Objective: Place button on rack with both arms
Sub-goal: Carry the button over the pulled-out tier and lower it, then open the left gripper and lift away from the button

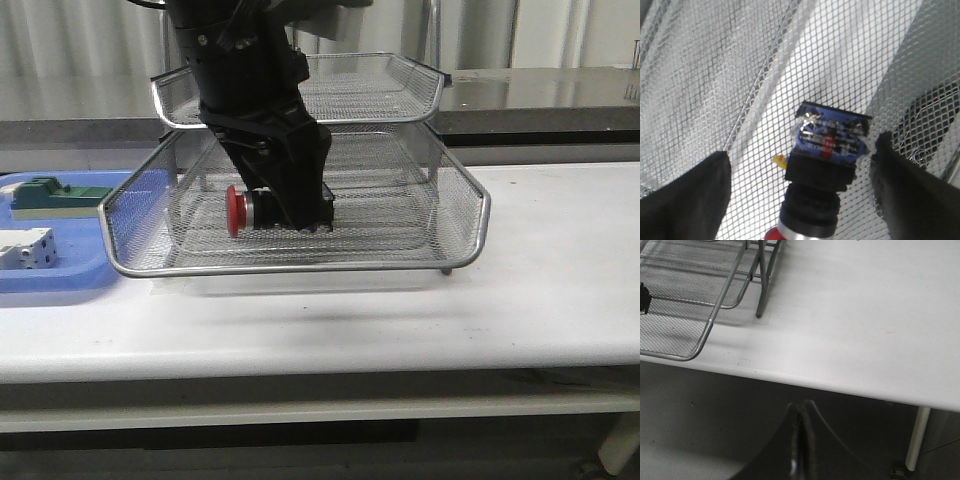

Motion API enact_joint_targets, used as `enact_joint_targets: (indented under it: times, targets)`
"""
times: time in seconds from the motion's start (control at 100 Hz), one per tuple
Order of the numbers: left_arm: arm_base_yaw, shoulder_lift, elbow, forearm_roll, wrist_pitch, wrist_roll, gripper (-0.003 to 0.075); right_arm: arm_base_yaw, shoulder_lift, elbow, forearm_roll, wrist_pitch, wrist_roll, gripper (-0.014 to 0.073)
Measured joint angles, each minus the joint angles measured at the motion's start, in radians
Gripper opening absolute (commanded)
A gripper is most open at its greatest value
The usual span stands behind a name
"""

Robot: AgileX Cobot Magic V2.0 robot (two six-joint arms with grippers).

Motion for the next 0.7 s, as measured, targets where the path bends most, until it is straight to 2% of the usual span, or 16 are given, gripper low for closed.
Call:
enact_joint_targets:
  times: [0.17, 0.47, 0.7]
  targets:
    - [0.0, 0.0, -0.029, -0.002, 0.031, 0.0, 0.058, 0.0, 0.0, 0.0, 0.0, 0.0, 0.0, -0.0068]
    - [0.0, -0.004, -0.166, -0.029, 0.204, -0.047, 0.0579, 0.0, 0.0, 0.0, 0.0, 0.0, 0.0, -0.0068]
    - [0.015, -0.07, -0.17, -0.03, 0.267, -0.057, 0.0547, 0.0, 0.0, 0.0, 0.0, 0.0, 0.0, -0.0068]
